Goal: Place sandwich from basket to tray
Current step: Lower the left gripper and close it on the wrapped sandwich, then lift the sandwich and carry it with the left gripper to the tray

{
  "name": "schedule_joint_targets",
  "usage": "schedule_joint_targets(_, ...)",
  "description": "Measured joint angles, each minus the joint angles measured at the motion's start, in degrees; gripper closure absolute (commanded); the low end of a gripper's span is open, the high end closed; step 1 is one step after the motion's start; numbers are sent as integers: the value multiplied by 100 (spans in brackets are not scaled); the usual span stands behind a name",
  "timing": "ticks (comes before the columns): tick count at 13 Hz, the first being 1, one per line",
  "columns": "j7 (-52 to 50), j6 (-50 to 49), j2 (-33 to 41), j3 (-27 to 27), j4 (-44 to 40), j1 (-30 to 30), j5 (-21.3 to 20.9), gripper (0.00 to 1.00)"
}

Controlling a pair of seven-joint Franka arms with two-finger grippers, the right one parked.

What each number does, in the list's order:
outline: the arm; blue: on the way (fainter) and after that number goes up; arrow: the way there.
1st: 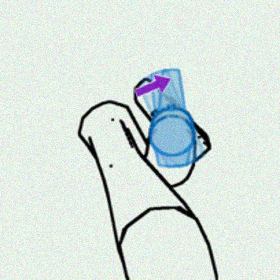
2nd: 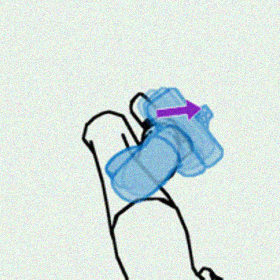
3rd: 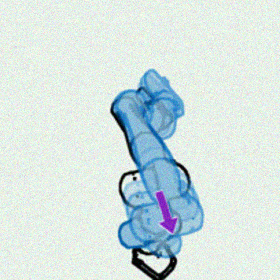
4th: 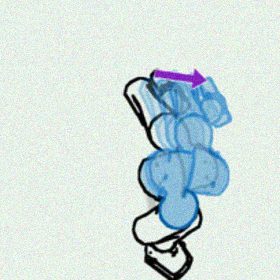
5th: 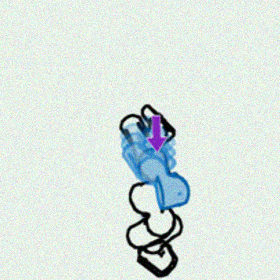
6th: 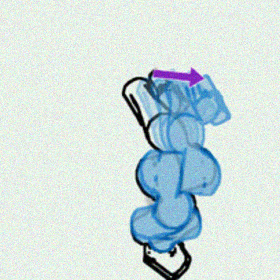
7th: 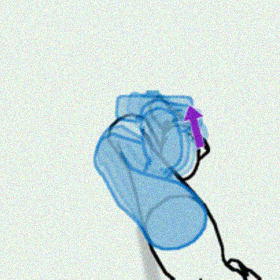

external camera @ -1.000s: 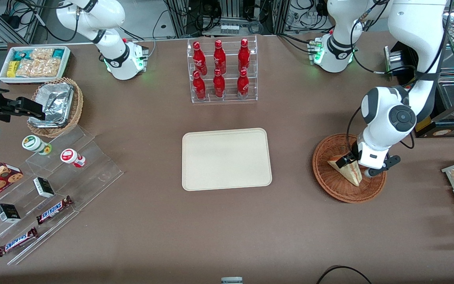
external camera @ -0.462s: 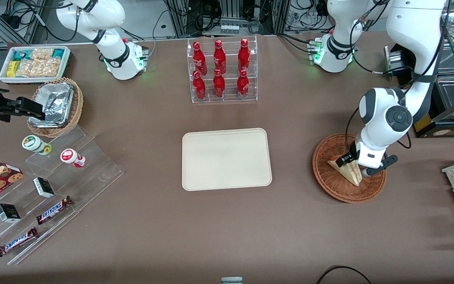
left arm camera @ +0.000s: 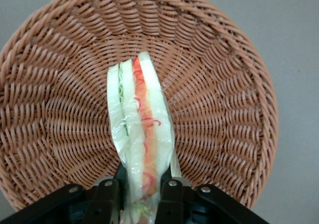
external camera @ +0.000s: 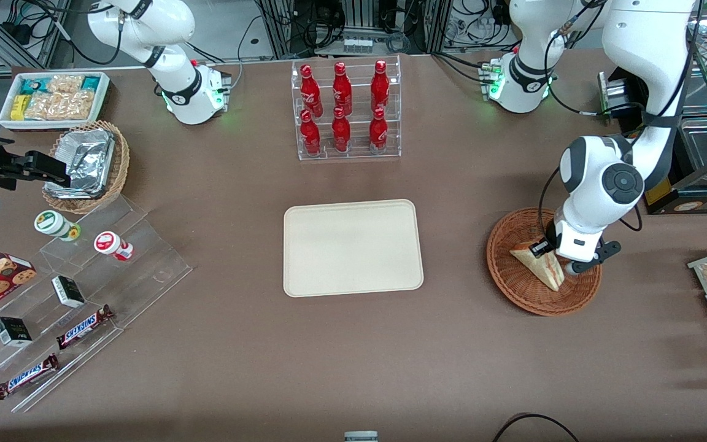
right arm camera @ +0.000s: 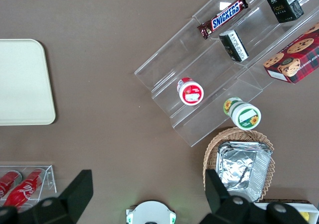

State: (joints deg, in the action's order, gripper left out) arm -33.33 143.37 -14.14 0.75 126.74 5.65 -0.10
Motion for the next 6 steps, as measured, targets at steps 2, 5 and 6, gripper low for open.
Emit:
schedule_joint_targets(2, 10, -404, 137, 0, -220, 0, 0, 100)
schedule_joint_targets(5, 79, -1230, 381, 64, -788, 88, -1, 100)
schedule_joint_targets(6, 80, -1541, 419, 96, -1019, 200, -1, 100)
